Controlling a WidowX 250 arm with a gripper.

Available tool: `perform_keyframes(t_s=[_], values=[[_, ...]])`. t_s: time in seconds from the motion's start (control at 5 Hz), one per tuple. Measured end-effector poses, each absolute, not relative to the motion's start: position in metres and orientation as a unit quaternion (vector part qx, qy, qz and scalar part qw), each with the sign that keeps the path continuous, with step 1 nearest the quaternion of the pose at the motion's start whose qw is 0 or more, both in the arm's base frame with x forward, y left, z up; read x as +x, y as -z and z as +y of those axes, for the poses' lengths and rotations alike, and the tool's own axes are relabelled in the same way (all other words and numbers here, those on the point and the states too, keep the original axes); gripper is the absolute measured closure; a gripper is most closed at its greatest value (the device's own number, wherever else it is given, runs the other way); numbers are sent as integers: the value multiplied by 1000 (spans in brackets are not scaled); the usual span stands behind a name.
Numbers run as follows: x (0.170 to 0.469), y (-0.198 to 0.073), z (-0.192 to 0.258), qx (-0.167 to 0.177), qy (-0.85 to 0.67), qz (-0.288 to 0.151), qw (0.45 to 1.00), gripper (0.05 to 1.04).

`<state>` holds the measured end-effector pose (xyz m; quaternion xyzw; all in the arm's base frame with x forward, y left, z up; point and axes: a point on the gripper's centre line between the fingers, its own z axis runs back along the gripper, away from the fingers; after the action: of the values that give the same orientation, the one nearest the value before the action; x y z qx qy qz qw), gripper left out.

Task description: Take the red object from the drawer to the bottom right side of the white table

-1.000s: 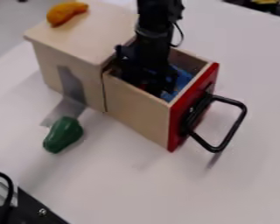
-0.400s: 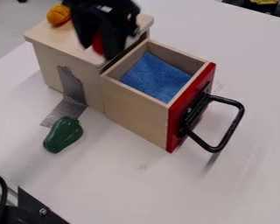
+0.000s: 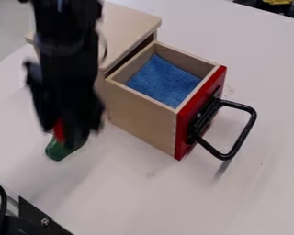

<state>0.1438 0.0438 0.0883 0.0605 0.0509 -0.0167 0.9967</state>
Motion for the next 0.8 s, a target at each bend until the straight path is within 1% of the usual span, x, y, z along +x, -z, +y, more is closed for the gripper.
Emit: perform_keyframes(t_s=[0.2,0.4,0.6,0.8], values=[[126,-40,38,75,12,93,993,564],[130,-2,34,80,13,108,991,563],[128,5,33,80,18,117,990,483],[126,-7,29,78,9,99,992,185]])
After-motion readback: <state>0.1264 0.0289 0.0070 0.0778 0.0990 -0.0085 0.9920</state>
